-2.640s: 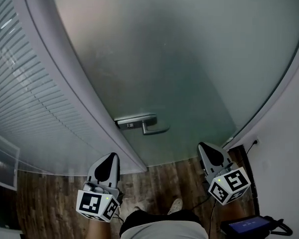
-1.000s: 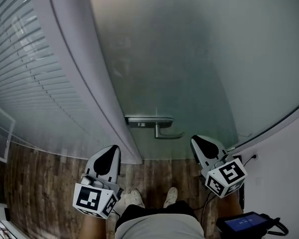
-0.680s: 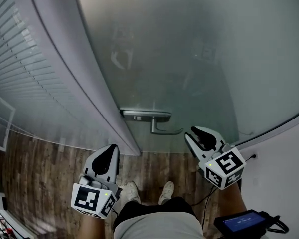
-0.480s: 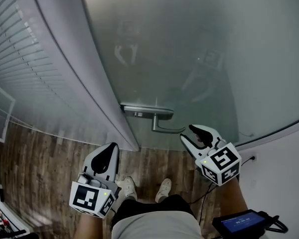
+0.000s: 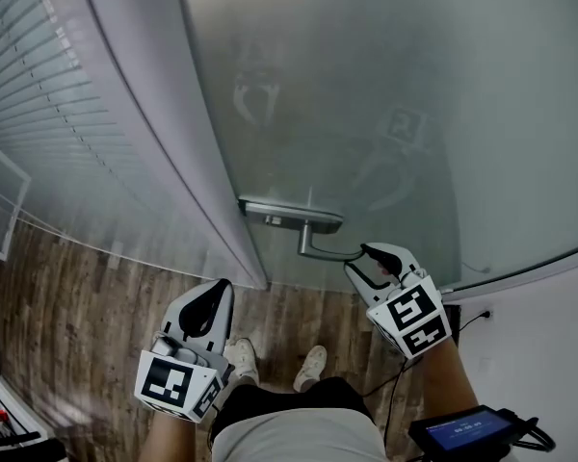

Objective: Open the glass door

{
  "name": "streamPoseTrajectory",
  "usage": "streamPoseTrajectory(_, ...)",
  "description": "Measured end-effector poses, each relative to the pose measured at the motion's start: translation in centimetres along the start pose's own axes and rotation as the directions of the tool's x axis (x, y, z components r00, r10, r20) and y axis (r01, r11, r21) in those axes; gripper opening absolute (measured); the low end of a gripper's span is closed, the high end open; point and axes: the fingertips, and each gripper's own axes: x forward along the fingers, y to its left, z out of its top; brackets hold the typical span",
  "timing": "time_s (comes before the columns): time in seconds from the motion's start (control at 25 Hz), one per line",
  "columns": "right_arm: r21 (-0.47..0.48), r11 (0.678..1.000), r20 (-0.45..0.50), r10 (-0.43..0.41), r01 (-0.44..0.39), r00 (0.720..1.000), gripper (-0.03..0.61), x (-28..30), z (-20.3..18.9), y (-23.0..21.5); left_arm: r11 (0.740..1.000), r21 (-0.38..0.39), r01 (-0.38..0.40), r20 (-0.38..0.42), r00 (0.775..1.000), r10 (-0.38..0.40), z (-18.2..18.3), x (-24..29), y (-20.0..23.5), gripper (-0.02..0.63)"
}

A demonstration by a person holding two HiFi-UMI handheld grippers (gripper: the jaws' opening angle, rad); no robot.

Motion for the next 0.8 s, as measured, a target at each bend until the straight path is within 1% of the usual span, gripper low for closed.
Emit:
streamPoseTrajectory(0.12,0.014,1.000,0.005,0.002,-0.002,1.000,0.152,0.1,-0.1,-0.2,1.000,-0.003,0.005,0.006,1.000,-0.005,0.1,0.1,0.0,-0.002)
streamPoseTrajectory(0.28,0.055,0.998,0.016,0.013,-0.014,1.000,0.152,0.6,-0.5,-0.1,1.000,-0.008,0.008,0.010,1.000,-0.008,-0.1,0.2,0.1,-0.002)
streamPoseTrajectory(0.48,0.112,0.993,0.001,0.037,-0.037,0.999,0.153,1.9,-1.6,0.2,1.000,-0.011,0.020,0.024,1.000,-0.020,0.4,0.4,-0.3,-0.002)
streamPoseTrajectory(0.6,0.137,0.990,0.005,0.032,-0.032,0.999,0.153,2.2,-1.9,0.2,1.000,-0.007,0.028,0.029,0.999,-0.028,0.4,0.5,-0.7,-0.002)
streamPoseTrajectory(0.68,0.155,0.987,0.015,0.038,-0.040,0.999,0.153,2.6,-2.1,0.4,1.000,-0.010,0.027,0.033,0.999,-0.027,0.4,0.3,-0.7,-0.002)
streamPoseTrajectory(0.8,0.183,0.983,0.040,0.026,-0.033,0.999,0.153,3.0,-1.7,0.3,0.999,-0.019,0.030,0.041,0.999,-0.030,0.8,0.3,-0.4,-0.002)
